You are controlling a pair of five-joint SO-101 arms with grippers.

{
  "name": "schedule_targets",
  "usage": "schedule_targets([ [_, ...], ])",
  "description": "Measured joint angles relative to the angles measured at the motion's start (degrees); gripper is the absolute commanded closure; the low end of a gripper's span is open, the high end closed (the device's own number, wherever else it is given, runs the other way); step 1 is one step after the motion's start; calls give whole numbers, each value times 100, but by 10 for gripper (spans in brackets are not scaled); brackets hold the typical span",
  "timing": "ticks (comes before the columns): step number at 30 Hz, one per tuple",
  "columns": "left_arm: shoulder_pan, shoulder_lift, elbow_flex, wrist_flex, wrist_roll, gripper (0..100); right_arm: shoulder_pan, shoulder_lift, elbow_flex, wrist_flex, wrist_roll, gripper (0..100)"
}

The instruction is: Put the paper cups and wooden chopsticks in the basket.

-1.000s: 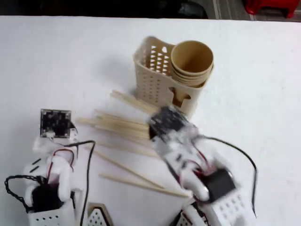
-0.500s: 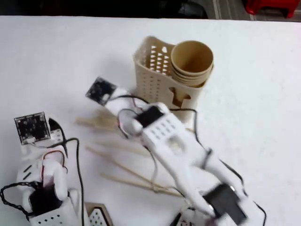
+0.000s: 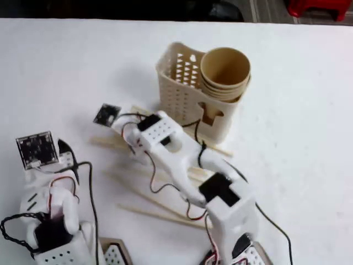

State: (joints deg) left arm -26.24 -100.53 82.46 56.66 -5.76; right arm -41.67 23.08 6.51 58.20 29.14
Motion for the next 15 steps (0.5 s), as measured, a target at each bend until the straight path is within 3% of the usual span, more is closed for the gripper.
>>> schedule_targets([
  [5, 0, 0, 0, 0, 0, 890, 167, 132, -475, 396, 9, 968],
  [15, 0, 0, 79, 0, 0, 890, 167, 141, -1284, 1486, 9, 981],
])
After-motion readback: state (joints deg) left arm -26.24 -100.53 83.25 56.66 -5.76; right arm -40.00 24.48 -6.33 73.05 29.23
